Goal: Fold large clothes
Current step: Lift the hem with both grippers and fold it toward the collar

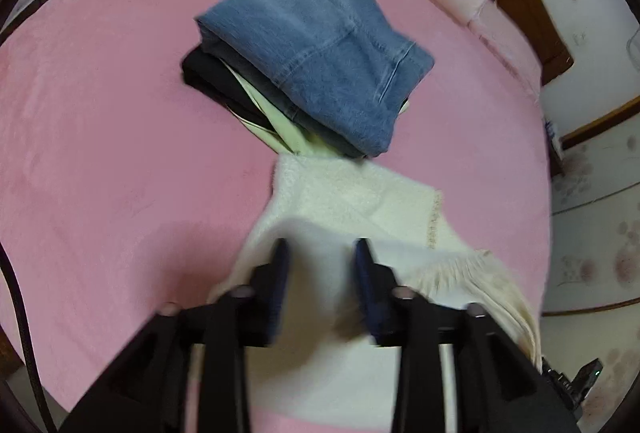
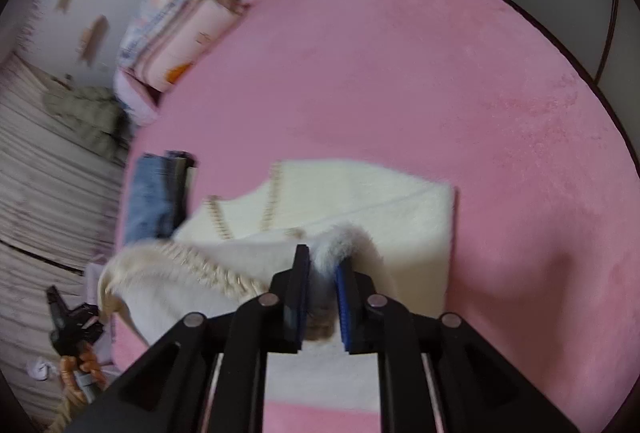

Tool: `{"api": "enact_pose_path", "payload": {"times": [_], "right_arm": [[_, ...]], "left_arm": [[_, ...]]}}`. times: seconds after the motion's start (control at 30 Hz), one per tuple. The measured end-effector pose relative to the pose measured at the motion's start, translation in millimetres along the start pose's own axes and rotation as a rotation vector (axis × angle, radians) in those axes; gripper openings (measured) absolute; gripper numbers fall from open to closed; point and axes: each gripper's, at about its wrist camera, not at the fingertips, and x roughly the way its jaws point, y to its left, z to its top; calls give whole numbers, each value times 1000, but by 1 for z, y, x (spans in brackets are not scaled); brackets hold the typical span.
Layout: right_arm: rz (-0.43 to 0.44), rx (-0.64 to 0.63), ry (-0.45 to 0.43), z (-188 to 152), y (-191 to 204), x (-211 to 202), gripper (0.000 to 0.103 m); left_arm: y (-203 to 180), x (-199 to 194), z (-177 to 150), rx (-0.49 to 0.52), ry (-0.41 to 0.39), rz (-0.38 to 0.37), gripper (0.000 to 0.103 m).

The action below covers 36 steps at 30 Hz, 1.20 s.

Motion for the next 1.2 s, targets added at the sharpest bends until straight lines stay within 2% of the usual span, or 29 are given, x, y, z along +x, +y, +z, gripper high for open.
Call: {"api": "enact_pose_path", "payload": {"times": [0.03, 0.07, 0.1, 0.23, 0.4, 0.53, 0.8, 0.83, 0.87, 0.93, 0.97, 1.0, 1.1, 1.2], "right_arm": [[-24, -1, 33, 4, -2, 19, 22], [-80, -11, 52, 4, -3, 35, 38], [-140, -36, 53, 3, -1, 48, 42], [-151, -79, 61, -4, 0, 72, 42], [-227, -129, 42, -9, -5, 88, 44], [-276, -141, 38, 6, -14, 103, 44], [-318, -185, 53, 32, -17, 144, 45], [-316, -181, 54, 34, -17, 146, 45], [-305, -168, 55, 35, -18, 149, 45], [-290, -137, 56, 36, -22, 151, 44], [-285, -128, 55, 36, -23, 151, 32], [-261, -133, 55, 35, -21, 150, 12], [-280, -177, 2, 31, -11, 135, 7], [-263, -183, -86, 33, -1, 109, 7]], "left_arm": [[-6, 14, 2, 28, 5, 54, 56], [-13, 26, 3, 79, 4, 90, 56], [-15, 33, 3, 121, 5, 108, 57], [-20, 59, 6, 296, 11, 144, 58], [-27, 90, 7, 493, 13, 168, 58], [-34, 116, 19, 531, 34, 151, 58], [-46, 150, 43, 515, 42, 133, 58], [-48, 152, 43, 517, 43, 130, 56], [-51, 154, 43, 522, 41, 126, 39], [-59, 156, 39, 551, 27, 160, 20], [-65, 153, 34, 575, -8, 194, 11], [-70, 150, 30, 592, -31, 200, 9], [-81, 131, 22, 612, -119, 207, 8], [-82, 118, 32, 570, -177, 175, 7]]}}
